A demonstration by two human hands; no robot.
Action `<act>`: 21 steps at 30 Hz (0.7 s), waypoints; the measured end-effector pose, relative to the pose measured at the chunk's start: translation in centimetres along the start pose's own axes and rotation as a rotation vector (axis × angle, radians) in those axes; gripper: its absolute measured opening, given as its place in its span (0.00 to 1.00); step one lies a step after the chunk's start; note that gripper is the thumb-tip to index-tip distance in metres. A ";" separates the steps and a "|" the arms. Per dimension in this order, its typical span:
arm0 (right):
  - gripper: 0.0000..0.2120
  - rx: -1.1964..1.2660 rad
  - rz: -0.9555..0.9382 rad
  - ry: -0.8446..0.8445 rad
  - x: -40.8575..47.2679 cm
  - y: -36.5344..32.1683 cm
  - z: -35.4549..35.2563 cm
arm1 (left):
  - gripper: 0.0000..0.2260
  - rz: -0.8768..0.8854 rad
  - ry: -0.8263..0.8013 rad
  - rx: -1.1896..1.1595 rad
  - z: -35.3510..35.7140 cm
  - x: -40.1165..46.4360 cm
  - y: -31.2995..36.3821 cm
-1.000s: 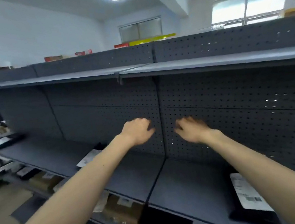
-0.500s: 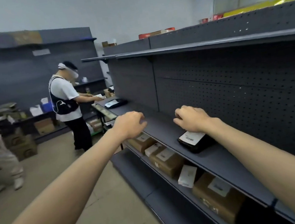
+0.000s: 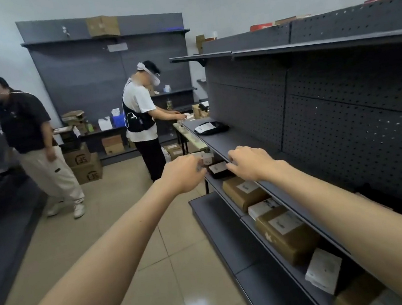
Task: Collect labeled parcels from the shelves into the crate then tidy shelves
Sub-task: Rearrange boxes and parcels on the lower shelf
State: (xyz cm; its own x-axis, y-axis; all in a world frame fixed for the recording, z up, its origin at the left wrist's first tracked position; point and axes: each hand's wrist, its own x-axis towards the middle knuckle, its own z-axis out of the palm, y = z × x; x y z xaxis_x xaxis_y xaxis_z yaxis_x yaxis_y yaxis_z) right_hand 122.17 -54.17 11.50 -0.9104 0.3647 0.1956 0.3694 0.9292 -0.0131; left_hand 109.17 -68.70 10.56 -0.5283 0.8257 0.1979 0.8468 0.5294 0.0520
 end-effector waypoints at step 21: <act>0.14 0.041 -0.097 -0.060 33.9 -1.9 12.7 | 0.14 -0.107 -0.054 0.060 8.1 23.6 -21.6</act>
State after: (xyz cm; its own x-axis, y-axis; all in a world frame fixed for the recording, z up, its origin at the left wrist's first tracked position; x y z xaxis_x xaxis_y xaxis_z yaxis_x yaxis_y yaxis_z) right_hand 88.21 -42.83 5.67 -0.9514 0.2749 0.1387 0.2724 0.9615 -0.0371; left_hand 77.93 -59.07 6.23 -0.6193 0.7724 0.1409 0.7811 0.6244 0.0108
